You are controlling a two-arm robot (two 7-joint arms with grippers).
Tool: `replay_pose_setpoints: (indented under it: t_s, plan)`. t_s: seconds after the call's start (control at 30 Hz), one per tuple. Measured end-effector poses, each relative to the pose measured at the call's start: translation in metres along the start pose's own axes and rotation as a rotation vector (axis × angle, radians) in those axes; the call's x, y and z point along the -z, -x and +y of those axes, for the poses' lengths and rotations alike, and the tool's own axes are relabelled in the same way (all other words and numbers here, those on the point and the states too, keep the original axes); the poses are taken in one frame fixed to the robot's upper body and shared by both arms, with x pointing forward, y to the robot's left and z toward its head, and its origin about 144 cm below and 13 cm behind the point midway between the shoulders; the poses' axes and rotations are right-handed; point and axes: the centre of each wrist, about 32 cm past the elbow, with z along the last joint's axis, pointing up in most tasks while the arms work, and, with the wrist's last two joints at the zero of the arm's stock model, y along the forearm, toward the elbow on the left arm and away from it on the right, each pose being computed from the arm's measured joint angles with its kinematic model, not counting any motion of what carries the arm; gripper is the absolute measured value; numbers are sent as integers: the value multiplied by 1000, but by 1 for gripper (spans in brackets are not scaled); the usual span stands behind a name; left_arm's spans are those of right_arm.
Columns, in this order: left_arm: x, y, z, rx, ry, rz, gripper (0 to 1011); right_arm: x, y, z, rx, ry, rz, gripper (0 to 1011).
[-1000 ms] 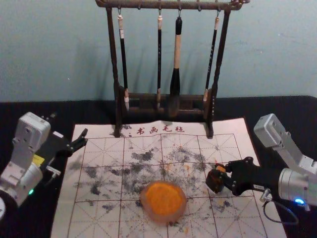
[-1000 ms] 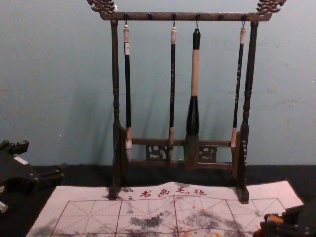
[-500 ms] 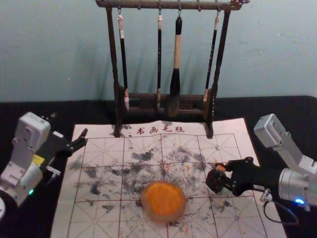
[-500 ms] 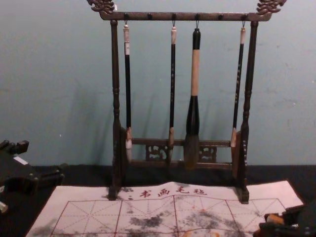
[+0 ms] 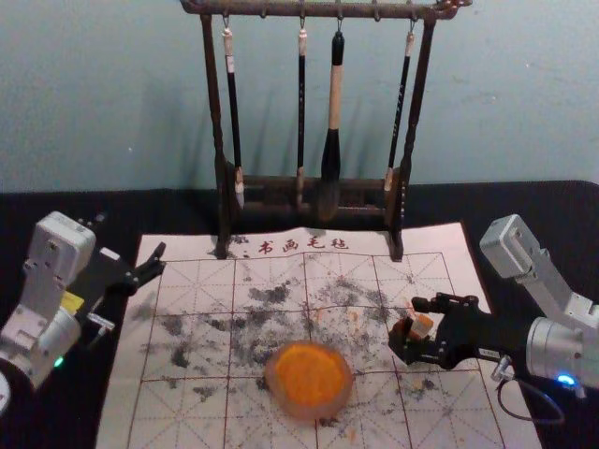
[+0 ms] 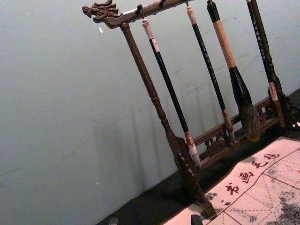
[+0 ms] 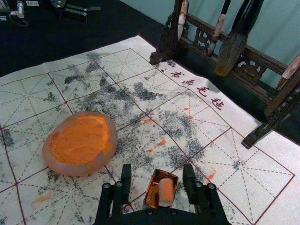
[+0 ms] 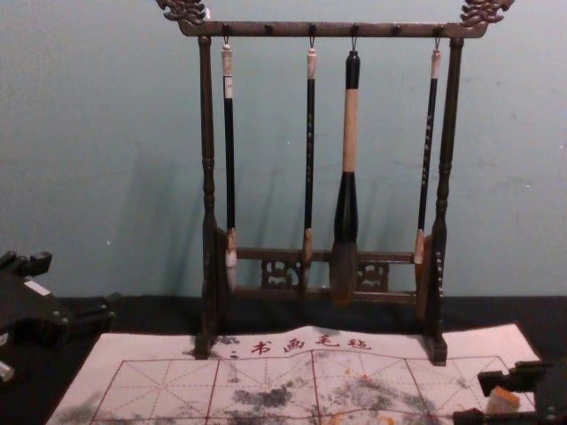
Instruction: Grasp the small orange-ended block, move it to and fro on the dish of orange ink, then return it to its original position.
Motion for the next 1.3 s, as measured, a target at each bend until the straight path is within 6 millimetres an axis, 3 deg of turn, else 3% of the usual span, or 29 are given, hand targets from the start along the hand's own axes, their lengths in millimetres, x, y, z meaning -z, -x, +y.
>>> replay_pose_setpoints:
  t_s: [0.43,1.03,1.3]
  plan:
    - [0,0,0,0,0,0,1001,0,0,0,0,0,0,999]
    - [0,0,0,0,0,0,1001,-3,3,-1,42,-57,-5,1000]
    - [0,0,0,0,0,0,1001,-2,15,-2,330,-222,-60,1000]
